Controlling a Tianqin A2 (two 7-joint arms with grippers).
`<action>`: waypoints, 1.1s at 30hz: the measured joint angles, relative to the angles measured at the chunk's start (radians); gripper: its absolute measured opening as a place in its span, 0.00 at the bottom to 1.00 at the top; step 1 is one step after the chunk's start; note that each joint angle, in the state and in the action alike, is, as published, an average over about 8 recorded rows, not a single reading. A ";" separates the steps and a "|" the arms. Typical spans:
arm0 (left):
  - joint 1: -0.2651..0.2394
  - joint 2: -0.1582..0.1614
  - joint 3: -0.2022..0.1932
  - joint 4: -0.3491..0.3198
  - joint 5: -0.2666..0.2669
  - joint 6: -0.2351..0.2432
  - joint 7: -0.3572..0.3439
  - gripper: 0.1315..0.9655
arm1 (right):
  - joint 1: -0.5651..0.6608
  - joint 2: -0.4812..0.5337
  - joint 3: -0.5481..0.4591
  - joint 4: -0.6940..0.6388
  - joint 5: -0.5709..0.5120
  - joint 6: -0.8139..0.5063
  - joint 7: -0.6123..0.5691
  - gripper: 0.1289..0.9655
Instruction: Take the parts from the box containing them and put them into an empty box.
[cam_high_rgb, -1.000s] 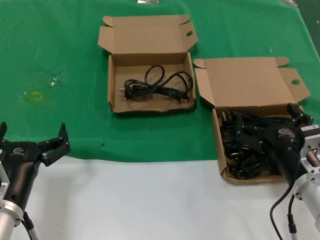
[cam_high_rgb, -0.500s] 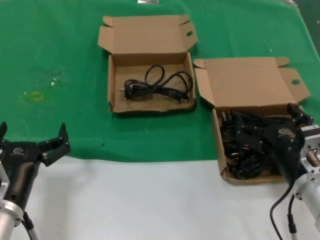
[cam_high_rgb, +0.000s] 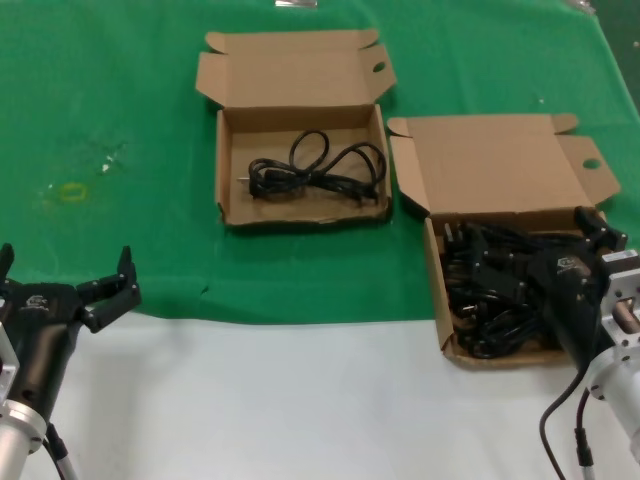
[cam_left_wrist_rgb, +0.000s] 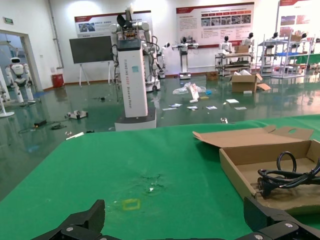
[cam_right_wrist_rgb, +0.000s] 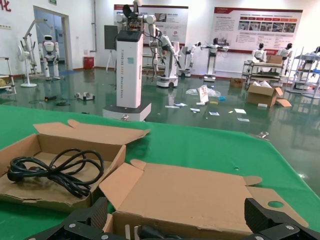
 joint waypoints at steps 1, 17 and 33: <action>0.000 0.000 0.000 0.000 0.000 0.000 0.000 1.00 | 0.000 0.000 0.000 0.000 0.000 0.000 0.000 1.00; 0.000 0.000 0.000 0.000 0.000 0.000 0.000 1.00 | 0.000 0.000 0.000 0.000 0.000 0.000 0.000 1.00; 0.000 0.000 0.000 0.000 0.000 0.000 0.000 1.00 | 0.000 0.000 0.000 0.000 0.000 0.000 0.000 1.00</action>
